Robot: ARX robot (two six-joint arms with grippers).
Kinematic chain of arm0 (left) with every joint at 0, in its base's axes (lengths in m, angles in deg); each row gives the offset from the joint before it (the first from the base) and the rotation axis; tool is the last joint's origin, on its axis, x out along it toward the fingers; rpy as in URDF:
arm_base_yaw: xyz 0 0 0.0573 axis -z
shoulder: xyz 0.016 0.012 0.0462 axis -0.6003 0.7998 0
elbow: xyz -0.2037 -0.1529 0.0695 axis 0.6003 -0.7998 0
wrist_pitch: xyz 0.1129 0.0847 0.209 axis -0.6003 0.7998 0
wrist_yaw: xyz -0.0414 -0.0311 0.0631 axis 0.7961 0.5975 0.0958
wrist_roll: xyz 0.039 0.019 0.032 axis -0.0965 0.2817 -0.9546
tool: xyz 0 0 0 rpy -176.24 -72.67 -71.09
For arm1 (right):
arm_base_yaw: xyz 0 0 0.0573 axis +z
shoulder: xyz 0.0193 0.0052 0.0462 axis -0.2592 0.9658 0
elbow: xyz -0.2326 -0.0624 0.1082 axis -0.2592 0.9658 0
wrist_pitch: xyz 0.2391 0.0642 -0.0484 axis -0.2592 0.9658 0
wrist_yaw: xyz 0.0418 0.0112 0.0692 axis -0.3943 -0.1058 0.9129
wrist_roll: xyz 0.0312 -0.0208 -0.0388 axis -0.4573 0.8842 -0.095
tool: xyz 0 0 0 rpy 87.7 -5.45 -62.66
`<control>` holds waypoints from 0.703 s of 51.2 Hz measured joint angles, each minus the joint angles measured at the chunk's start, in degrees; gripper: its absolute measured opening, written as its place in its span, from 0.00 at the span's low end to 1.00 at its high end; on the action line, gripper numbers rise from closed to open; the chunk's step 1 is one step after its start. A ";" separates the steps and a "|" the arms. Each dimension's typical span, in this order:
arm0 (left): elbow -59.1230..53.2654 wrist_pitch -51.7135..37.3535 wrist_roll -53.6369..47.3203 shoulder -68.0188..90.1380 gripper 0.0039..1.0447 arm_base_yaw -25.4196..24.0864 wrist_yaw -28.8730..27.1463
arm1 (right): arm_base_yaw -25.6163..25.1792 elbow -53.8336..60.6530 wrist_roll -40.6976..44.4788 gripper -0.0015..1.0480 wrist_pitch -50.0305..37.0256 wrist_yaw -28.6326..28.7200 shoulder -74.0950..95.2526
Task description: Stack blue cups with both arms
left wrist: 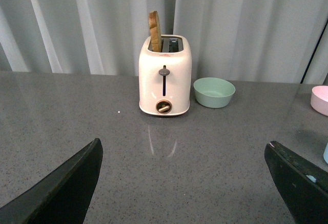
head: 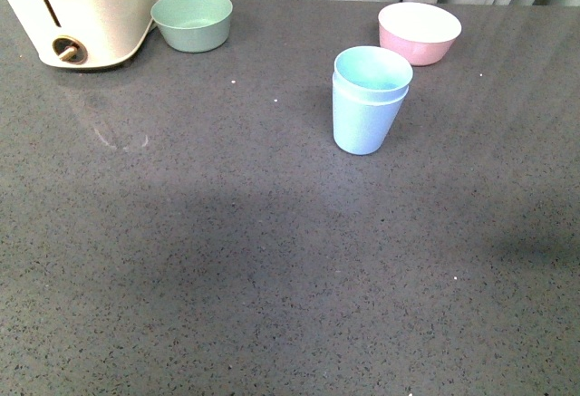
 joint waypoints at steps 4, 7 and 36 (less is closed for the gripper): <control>0.00 0.00 0.00 0.00 0.92 0.00 0.00 | 0.00 0.00 0.00 0.02 1.84 0.00 -1.79; 0.00 0.00 0.00 0.00 0.92 0.00 0.00 | 0.00 0.00 0.00 0.02 2.91 0.00 -2.89; 0.00 0.00 0.02 0.00 0.92 0.00 0.00 | 0.00 -0.04 0.00 0.02 14.14 0.00 -13.09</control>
